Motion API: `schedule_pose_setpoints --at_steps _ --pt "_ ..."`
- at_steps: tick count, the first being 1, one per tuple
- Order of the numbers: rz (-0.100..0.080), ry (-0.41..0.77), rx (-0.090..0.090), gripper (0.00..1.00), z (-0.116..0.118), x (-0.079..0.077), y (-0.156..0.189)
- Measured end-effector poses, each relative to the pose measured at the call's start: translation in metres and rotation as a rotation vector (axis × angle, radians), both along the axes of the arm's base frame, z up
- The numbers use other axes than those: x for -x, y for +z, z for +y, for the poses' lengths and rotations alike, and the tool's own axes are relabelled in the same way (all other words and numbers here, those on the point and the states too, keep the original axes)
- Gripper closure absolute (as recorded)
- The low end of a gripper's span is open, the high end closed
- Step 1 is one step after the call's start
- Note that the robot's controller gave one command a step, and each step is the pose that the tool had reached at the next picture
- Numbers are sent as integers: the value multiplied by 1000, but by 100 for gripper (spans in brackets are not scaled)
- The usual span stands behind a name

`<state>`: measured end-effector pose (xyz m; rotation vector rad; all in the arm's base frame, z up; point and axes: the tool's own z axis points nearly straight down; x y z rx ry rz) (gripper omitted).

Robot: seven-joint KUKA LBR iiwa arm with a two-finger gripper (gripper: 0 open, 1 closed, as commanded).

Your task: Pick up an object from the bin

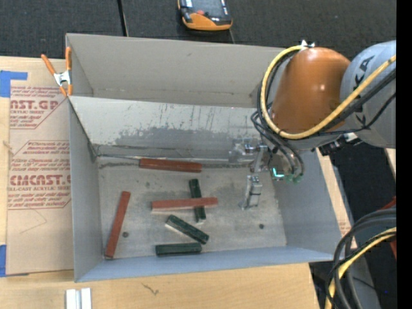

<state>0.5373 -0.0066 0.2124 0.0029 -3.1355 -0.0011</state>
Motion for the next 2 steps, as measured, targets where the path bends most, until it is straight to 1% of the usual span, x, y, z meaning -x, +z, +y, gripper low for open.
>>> schedule_pose_setpoints --at_steps 1,2 --pt "-8 0 0 0 0 -2 4" --pt "-13 -39 -1 0 42 -6 -66"
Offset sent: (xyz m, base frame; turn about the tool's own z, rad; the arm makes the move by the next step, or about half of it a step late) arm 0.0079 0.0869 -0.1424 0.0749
